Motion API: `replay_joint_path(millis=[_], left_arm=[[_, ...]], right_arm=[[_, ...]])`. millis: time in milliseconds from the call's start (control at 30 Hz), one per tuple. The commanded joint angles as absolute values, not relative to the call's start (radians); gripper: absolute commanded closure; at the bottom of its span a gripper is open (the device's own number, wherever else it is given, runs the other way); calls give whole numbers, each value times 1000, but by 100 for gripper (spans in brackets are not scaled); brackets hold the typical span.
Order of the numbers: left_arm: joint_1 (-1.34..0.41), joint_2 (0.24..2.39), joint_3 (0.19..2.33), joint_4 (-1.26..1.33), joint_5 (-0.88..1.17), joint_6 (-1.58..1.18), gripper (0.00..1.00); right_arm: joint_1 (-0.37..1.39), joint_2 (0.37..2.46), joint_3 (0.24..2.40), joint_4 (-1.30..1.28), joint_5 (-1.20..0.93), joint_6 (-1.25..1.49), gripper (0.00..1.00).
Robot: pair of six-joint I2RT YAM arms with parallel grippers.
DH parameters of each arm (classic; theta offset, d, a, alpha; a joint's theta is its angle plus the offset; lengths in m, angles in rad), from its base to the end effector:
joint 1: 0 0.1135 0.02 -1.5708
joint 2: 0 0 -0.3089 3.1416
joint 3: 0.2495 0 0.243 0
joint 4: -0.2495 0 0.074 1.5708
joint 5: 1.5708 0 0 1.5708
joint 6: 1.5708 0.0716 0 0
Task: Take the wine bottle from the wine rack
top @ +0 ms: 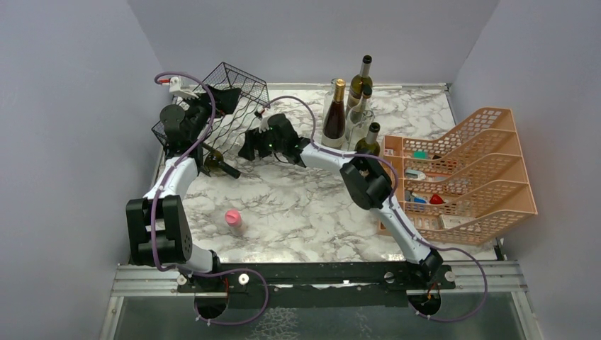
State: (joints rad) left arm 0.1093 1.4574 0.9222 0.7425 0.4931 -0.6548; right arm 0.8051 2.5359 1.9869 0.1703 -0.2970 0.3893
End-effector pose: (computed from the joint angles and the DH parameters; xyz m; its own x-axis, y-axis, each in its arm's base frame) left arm 0.3539 0.0047 0.3801 -0.0596 -0.5462 -0.8355 0.4136 0.7483 -0.5187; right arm 0.4274 0.4748 0.1650 -0.5702 -0.0695 -0.8186 -0.7149 0.5329 0.4527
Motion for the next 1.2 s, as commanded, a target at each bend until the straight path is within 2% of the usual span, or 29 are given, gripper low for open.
replay_joint_path(millis=[0, 200, 400, 667, 733, 1000, 1167], left_arm=[[114, 1460, 953, 778, 523, -667, 4], [115, 1464, 955, 778, 525, -671, 4], [120, 1468, 954, 778, 528, -682, 4], [122, 1467, 956, 779, 531, -690, 4], [123, 1467, 957, 780, 531, -690, 4], [123, 1467, 958, 781, 533, -689, 4], [123, 1483, 964, 781, 546, -695, 4]], right_arm=[[810, 2609, 2061, 227, -370, 399, 28], [810, 2650, 2125, 239, -373, 420, 44], [810, 2664, 2136, 247, -414, 447, 71], [810, 2534, 2008, 254, -378, 411, 88], [810, 2488, 1956, 250, -367, 394, 98], [810, 2254, 1677, 298, -302, 340, 99], [810, 2155, 1584, 235, -273, 309, 99]])
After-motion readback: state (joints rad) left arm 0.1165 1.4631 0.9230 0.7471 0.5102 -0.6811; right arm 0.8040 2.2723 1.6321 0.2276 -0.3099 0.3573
